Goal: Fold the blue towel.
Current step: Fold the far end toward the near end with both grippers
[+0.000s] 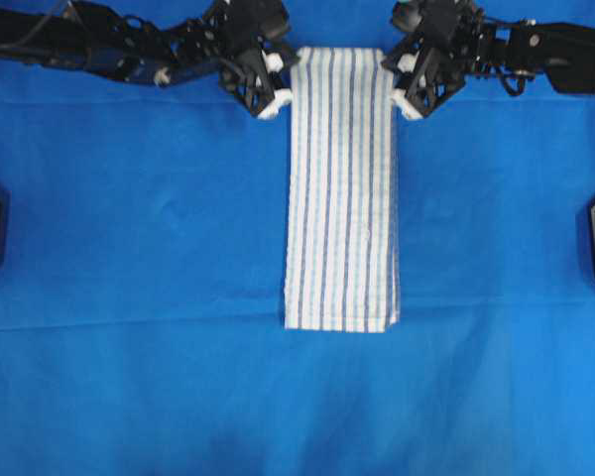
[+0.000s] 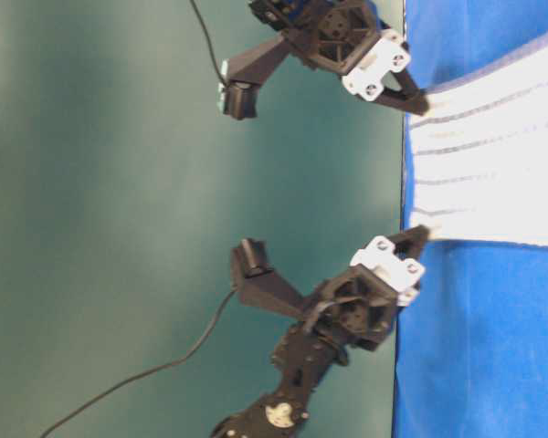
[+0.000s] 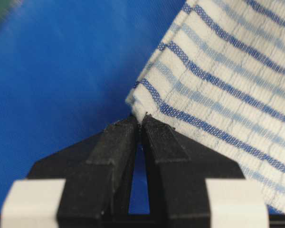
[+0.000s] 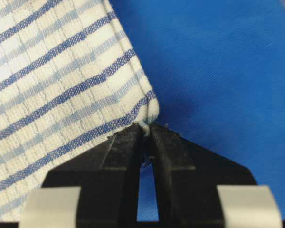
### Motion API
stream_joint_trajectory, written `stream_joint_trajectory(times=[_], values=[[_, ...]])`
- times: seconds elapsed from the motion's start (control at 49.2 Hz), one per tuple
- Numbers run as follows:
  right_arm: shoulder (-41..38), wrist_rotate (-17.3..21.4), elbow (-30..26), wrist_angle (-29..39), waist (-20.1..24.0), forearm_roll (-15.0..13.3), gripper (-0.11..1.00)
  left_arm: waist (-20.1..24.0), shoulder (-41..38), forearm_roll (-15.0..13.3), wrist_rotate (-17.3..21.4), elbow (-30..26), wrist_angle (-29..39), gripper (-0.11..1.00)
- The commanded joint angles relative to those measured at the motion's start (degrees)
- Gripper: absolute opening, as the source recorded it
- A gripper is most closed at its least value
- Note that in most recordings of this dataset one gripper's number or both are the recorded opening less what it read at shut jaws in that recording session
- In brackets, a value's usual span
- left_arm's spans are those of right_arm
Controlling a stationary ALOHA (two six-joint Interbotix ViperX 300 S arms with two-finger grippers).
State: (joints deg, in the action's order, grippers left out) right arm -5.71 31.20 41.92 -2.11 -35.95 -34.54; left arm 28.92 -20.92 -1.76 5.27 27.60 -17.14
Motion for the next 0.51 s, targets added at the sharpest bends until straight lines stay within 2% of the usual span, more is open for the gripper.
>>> stream_joint_trajectory(times=[0.0, 0.285, 0.488], values=[[1.85, 0.09, -1.14, -0.09, -0.53, -0.09, 0.08, 0.35, 2.64, 0.09, 0.53, -1.23, 0.35, 0.02], [3.43, 0.35, -0.44, -0.09, -0.35, -0.09, 0.08, -0.26, 3.69, 0.09, 0.53, -0.70, 1.23, 0.02], [7.03, 1.49, 3.60, -0.09, 3.60, 0.44, 0.08, -4.75, 6.68, 0.09, -0.26, 2.81, 2.29, 0.02]])
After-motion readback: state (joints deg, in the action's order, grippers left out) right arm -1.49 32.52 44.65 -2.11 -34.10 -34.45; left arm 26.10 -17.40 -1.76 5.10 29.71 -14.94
